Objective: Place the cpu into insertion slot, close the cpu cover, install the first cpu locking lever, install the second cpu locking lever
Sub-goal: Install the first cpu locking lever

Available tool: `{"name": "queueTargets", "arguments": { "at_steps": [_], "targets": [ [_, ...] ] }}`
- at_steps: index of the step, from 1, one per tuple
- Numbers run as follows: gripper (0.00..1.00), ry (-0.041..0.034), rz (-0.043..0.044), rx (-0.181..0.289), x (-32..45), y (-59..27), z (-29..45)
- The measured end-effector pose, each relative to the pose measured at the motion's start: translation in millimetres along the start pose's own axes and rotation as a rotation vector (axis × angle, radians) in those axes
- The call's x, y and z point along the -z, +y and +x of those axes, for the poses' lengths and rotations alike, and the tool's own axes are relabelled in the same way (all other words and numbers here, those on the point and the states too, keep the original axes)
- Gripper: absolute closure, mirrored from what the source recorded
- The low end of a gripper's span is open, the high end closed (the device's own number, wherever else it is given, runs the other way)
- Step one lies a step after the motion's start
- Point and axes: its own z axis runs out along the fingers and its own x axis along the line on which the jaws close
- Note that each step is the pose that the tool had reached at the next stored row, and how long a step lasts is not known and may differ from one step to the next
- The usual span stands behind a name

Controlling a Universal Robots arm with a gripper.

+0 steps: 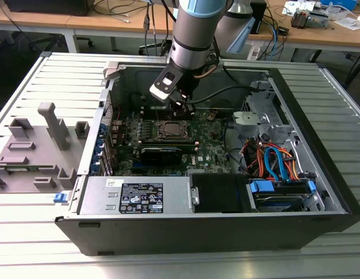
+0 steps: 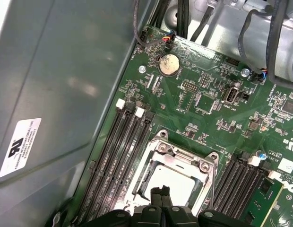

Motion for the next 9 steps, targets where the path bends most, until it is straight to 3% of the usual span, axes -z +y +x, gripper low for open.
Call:
{"name": "queueTargets", "arguments": {
  "at_steps": [9],
  "targets": [
    [0.89, 0.0066, -0.0024, 0.007, 0.0, 0.0, 0.0]
  ]
}}
